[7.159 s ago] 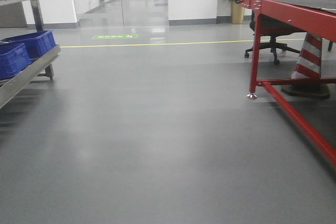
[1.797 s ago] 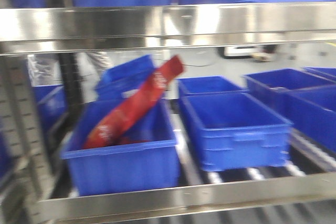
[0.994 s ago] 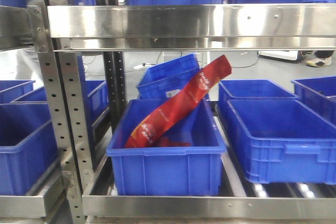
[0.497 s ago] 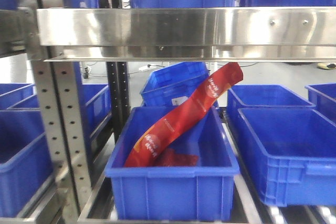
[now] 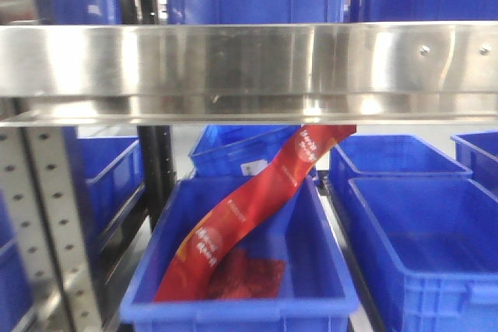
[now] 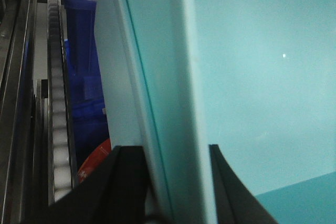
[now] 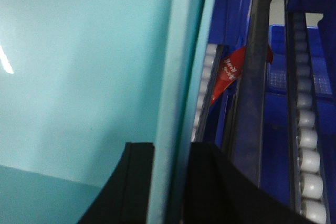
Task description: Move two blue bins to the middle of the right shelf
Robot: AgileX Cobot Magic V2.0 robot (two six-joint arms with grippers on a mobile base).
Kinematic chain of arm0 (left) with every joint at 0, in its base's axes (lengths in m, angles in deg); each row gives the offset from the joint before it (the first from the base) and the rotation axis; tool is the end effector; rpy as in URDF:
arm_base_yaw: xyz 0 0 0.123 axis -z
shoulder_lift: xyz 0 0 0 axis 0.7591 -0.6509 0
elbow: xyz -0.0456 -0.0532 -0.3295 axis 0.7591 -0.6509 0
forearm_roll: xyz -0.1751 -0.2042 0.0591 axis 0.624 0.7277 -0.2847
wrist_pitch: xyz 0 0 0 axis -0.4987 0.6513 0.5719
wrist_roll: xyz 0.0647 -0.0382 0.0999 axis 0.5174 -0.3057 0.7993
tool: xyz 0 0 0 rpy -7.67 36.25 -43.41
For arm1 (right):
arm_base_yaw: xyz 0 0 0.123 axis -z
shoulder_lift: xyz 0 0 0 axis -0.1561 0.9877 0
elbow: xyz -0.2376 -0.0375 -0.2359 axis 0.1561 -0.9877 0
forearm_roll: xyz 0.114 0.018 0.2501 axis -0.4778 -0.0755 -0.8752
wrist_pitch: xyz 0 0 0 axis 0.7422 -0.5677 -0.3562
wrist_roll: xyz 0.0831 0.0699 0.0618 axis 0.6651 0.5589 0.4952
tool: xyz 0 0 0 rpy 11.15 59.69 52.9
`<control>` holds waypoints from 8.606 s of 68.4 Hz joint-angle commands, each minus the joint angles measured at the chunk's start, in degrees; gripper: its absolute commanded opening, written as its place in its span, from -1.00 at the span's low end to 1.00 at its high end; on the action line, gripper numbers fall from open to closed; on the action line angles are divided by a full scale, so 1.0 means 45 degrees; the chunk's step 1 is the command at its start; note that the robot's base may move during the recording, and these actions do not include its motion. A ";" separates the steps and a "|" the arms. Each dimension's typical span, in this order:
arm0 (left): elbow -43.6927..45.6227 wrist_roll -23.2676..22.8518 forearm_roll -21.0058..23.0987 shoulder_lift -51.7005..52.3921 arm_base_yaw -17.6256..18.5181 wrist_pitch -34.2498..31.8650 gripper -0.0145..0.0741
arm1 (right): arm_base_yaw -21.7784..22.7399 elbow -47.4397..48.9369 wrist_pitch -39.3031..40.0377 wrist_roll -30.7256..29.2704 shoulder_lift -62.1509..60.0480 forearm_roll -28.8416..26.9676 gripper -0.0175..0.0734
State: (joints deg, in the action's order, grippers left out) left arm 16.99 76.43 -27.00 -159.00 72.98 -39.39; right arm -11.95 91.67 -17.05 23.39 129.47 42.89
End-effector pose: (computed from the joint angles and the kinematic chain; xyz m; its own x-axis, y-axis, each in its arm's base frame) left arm 0.2795 -0.1377 0.5293 -0.4384 -0.0532 -0.8972 0.4070 0.8783 -0.2509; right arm 0.2978 0.1226 0.5209 -0.5374 -0.0519 -0.8417 -0.3341 0.9295 0.1560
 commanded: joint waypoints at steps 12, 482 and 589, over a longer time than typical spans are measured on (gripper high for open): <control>0.0299 -0.0144 0.0603 0.0321 0.0057 -0.1278 -0.92 | 0.0062 0.0178 0.0898 -0.0335 -0.0183 0.0275 -0.95; -2.0192 0.1229 -0.2516 1.6536 -0.3508 -0.9181 -0.92 | 0.0062 -1.7123 0.8725 -0.0222 -1.4591 0.1405 -0.97; -2.0192 0.1229 -0.2516 1.6536 -0.3508 -0.9181 -0.92 | 0.4467 -2.1493 1.1755 -0.1577 -1.7432 -0.0330 -0.97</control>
State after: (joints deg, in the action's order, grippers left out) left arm -74.01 81.81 -38.70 -84.90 57.39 -79.96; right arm 7.87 -4.37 32.27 16.75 51.75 41.66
